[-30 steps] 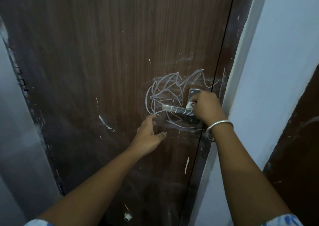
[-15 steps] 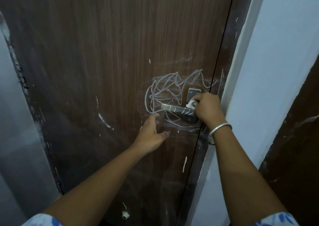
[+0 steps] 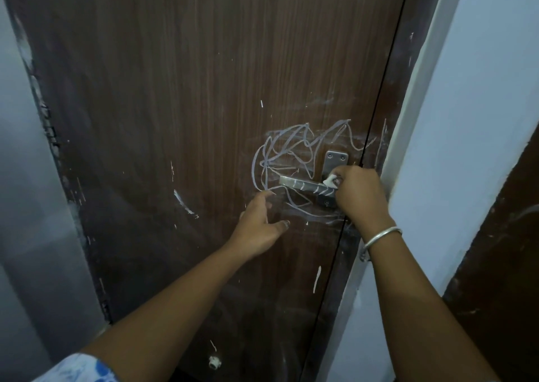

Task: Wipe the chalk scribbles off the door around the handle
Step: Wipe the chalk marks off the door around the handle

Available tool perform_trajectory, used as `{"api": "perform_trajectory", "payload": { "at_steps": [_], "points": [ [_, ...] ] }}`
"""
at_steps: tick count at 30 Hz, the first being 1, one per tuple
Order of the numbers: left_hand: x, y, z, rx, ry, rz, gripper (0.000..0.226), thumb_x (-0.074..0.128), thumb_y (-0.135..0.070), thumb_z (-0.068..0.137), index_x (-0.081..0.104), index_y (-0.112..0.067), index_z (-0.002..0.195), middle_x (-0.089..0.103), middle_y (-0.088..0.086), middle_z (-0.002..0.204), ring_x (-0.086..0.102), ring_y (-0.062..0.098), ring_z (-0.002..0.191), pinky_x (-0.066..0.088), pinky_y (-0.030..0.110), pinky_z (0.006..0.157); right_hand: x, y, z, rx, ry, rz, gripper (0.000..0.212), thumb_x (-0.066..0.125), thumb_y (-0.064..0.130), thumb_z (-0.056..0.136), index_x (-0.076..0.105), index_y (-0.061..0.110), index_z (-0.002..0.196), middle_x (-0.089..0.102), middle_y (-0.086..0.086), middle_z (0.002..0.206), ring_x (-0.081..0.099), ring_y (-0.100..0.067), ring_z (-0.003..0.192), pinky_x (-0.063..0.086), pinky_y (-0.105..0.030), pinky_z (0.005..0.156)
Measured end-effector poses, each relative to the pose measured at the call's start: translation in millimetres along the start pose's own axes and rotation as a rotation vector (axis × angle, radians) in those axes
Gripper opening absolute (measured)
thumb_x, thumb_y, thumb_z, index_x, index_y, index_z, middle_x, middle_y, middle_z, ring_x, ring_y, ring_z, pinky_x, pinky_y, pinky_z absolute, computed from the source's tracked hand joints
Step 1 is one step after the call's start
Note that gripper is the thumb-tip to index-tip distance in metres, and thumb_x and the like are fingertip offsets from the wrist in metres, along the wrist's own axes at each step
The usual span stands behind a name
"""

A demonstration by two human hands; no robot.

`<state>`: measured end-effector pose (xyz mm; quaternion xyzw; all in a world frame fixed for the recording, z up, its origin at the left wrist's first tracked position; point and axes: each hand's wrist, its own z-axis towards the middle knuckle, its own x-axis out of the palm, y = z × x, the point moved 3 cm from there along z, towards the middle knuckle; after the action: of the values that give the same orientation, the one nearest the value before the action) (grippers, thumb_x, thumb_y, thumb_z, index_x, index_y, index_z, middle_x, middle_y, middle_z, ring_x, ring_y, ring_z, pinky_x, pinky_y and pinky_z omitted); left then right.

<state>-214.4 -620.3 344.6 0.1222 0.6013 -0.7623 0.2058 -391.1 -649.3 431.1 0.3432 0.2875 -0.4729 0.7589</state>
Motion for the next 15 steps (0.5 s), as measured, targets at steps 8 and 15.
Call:
{"api": "perform_trajectory", "payload": {
  "at_steps": [8,15],
  "points": [
    [0.4,-5.6,7.2,-0.013,0.013,-0.04,0.07,0.065,-0.019,0.083,0.027,-0.022,0.142,0.041,0.006,0.141,0.035,0.026,0.133,0.033,0.047,0.108,4.0,23.1,-4.1,-0.099,-0.053,-0.106,0.021,0.058,0.005,0.08,0.068,0.012,0.097,0.07,-0.014,0.085,0.063,-0.033,0.079,0.047,-0.037,0.075],
    [-2.5,-17.5,12.4,-0.001,-0.015,-0.03,0.073,0.062,-0.02,0.072,0.031,-0.026,0.139,0.048,0.008,0.128,0.049,0.029,0.12,0.04,0.051,0.101,21.4,60.7,6.4,-0.218,0.015,-0.211,0.016,0.051,0.008,0.085,0.064,0.012,0.094,0.069,-0.011,0.086,0.063,-0.031,0.086,0.044,-0.037,0.079]
  ]
}}
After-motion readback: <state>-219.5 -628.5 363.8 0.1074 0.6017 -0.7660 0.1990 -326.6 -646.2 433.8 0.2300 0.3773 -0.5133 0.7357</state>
